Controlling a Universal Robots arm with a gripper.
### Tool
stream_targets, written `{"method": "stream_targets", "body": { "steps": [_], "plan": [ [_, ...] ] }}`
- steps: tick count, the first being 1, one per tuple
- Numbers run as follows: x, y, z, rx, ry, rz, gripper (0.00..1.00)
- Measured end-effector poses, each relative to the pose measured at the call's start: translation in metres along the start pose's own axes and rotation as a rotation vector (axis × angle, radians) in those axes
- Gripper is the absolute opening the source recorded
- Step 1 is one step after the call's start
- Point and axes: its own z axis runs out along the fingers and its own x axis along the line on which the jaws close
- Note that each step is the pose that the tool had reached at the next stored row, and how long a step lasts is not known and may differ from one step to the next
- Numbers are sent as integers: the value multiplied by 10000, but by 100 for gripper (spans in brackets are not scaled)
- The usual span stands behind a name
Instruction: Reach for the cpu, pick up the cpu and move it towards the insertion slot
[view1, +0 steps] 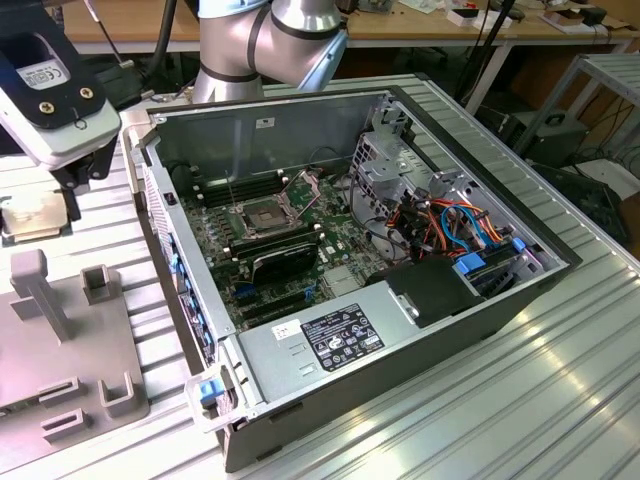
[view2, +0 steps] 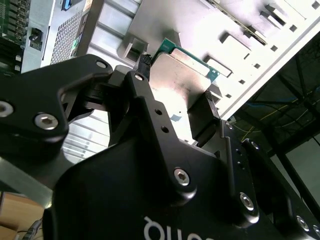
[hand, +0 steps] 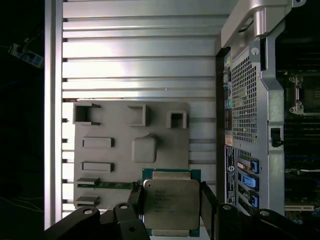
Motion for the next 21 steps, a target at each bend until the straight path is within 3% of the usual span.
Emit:
{"method": "stream_targets", "body": {
  "steps": [21],
  "plan": [
    [-112,0,-2,2,-1,0,55]
  ]
}}
